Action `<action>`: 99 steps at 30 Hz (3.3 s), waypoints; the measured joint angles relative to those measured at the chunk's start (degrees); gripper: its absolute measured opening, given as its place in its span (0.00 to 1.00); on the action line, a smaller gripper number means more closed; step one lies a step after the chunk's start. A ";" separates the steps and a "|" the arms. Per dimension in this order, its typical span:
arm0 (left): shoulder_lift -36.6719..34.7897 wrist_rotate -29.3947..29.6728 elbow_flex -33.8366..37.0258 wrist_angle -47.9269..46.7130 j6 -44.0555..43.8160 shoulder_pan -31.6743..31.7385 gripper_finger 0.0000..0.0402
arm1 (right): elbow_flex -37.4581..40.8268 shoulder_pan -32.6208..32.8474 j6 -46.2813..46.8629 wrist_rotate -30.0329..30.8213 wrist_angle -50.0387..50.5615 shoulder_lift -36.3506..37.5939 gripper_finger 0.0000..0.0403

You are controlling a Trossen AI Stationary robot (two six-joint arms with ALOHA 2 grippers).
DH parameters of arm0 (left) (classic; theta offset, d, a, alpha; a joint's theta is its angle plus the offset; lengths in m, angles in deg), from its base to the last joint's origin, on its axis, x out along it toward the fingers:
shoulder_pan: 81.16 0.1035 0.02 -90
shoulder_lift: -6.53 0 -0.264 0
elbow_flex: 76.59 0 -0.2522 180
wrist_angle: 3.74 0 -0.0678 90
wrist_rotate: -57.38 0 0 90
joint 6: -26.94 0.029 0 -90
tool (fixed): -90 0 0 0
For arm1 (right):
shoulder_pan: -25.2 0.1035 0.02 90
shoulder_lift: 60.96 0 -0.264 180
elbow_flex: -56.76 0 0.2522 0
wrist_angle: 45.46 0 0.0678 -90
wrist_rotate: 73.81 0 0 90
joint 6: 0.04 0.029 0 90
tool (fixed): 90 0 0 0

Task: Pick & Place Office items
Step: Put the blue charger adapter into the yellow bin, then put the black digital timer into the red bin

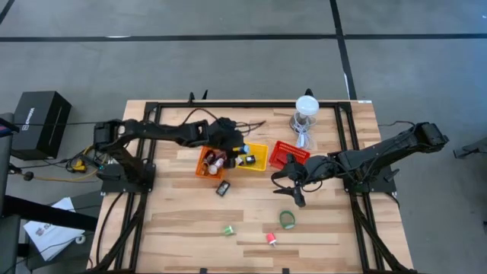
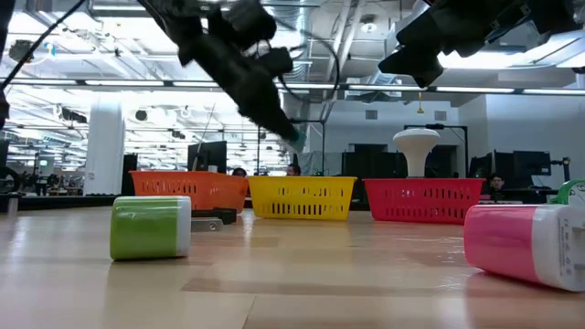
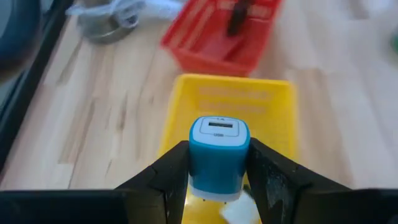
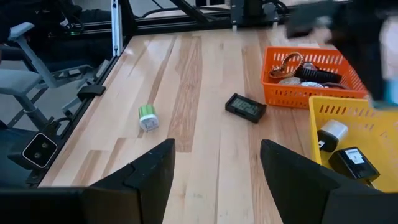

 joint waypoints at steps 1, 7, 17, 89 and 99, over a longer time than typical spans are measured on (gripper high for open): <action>0.72 0.07 0.00 0.62 -0.66 0.70 0.35 | 0.00 0.00 0.00 0.00 0.04 0.00 0.56; 4.78 -3.09 -0.01 0.86 -0.94 1.61 0.36 | 0.02 0.01 0.00 0.00 0.24 0.00 0.56; 7.75 -3.38 0.00 1.07 -0.94 1.42 0.37 | 0.02 0.00 0.00 0.00 0.32 0.00 0.56; 1.54 41.08 29.35 23.03 -65.63 -37.94 0.57 | 0.00 -0.09 -0.17 0.00 -0.92 0.00 0.56; 1.35 41.30 29.27 21.27 -56.59 -37.40 0.57 | 0.00 -0.09 -0.15 0.00 -0.90 0.00 0.56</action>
